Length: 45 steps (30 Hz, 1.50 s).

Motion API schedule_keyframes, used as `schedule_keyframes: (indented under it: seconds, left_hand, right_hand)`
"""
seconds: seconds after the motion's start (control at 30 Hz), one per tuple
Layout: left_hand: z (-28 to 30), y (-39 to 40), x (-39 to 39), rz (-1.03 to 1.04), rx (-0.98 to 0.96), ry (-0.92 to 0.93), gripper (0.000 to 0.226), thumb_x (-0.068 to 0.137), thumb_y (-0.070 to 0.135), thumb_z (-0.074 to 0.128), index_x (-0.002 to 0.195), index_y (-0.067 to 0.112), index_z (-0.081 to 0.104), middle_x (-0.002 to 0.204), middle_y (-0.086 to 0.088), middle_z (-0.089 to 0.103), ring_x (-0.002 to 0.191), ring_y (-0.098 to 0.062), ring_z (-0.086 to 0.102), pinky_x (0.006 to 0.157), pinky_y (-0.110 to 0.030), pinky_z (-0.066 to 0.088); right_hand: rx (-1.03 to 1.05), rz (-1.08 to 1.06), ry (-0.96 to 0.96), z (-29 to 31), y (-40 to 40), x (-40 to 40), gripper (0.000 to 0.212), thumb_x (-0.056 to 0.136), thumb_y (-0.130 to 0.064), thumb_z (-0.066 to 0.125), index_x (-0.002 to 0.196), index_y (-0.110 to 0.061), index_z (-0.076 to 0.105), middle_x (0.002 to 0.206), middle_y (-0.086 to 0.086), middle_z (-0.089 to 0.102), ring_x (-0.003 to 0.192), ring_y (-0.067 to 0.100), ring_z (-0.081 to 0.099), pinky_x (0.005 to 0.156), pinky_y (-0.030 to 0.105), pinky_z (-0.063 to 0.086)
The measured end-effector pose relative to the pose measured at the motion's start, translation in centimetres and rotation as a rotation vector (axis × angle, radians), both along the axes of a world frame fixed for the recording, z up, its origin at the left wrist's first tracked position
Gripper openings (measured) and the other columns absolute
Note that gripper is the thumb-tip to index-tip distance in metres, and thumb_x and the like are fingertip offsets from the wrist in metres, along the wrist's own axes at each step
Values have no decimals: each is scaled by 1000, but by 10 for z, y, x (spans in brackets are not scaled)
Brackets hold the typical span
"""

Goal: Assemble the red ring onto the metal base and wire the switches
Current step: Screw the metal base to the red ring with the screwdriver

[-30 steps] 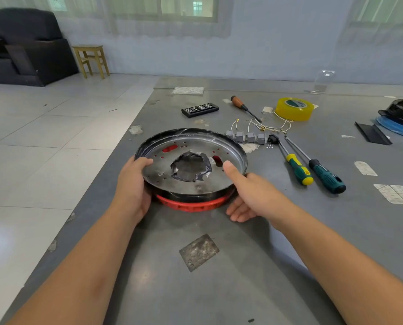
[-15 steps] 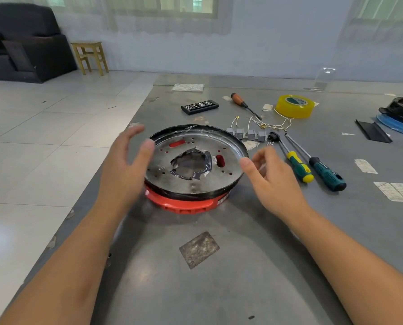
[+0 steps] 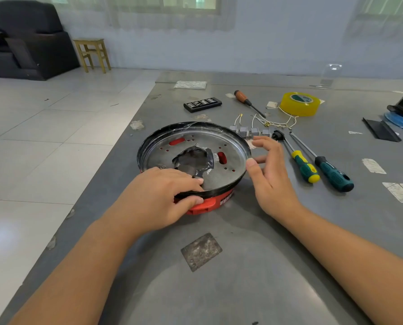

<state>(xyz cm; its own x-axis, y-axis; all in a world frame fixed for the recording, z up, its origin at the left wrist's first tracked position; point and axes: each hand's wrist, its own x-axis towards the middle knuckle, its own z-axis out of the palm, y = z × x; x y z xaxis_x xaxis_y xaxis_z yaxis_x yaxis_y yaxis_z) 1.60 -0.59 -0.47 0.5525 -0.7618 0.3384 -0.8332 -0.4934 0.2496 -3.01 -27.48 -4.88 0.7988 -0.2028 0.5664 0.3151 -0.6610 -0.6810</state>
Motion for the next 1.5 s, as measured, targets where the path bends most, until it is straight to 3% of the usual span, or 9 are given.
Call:
schedule_keyframes:
  seconds: [0.13, 0.23, 0.43, 0.67, 0.87, 1.13, 1.27, 1.4, 1.5]
  left_hand:
    - [-3, 0, 1, 21, 5, -5, 27, 96, 45, 65, 115, 33, 80, 131, 22, 70, 128, -9, 63, 103, -43, 46]
    - [-7, 2, 6, 70, -29, -5, 23, 96, 35, 75, 119, 34, 78, 126, 40, 57, 134, -7, 53, 107, -34, 25]
    - [-5, 27, 29, 104, -53, 167, 33, 98, 29, 72, 129, 41, 71, 128, 44, 47, 153, -1, 23, 124, -26, -1]
    - [-5, 32, 29, 93, -159, 160, 34, 99, 19, 72, 126, 40, 71, 127, 33, 59, 144, -4, 40, 123, -48, 25]
    - [-5, 28, 27, 98, -222, 110, 31, 94, 35, 61, 122, 45, 69, 118, 35, 57, 128, -5, 53, 116, -55, 34]
    - [-7, 23, 23, 102, -204, 91, 30, 99, 26, 72, 124, 43, 72, 117, 19, 70, 122, -8, 53, 111, -30, 24]
    - [-3, 22, 18, 51, -139, 41, 20, 98, 26, 73, 116, 33, 78, 124, 29, 68, 117, -3, 52, 109, -20, 18]
    - [1, 21, 13, 32, -98, 11, 18, 93, 23, 77, 110, 28, 82, 122, 32, 66, 112, -4, 50, 104, -24, 22]
    - [6, 22, 11, 36, -92, 0, 17, 93, 28, 77, 109, 27, 83, 120, 29, 69, 110, -11, 55, 103, -33, 26]
  right_hand:
    - [116, 110, 102, 3, -9, -7, 29, 87, -31, 58, 111, -25, 43, 134, -15, 44, 105, 5, 60, 80, 20, 54]
    - [125, 178, 188, 2, -13, -11, 27, 88, -22, 63, 104, -32, 45, 138, -11, 42, 112, 6, 62, 85, 24, 57]
    - [-182, 76, 70, 3, -7, -13, 18, 89, -26, 75, 96, -24, 58, 111, -10, 51, 91, 11, 60, 75, 21, 53]
    - [-433, 44, -11, -1, 0, -16, 24, 94, -36, 67, 117, -31, 71, 105, -16, 52, 79, 4, 55, 66, 22, 50]
    - [-558, 16, 58, -2, 10, -10, 39, 98, -43, 59, 135, -30, 63, 100, -16, 50, 71, 2, 45, 60, 20, 43]
    - [-683, 67, -81, 3, 26, -15, 18, 96, -32, 69, 109, -21, 76, 95, -6, 70, 82, 15, 68, 62, 32, 55]
    - [-673, 26, -213, 7, 26, -21, 20, 94, -34, 70, 105, -17, 70, 84, -16, 49, 74, 9, 54, 64, 20, 40]
    - [-648, -88, -283, 10, 22, -21, 36, 88, -34, 77, 114, -13, 63, 112, 4, 62, 101, 23, 58, 85, 30, 43]
    - [-711, -84, -259, 13, 24, -19, 32, 91, -34, 74, 118, -17, 71, 132, 3, 62, 121, 29, 56, 99, 39, 40]
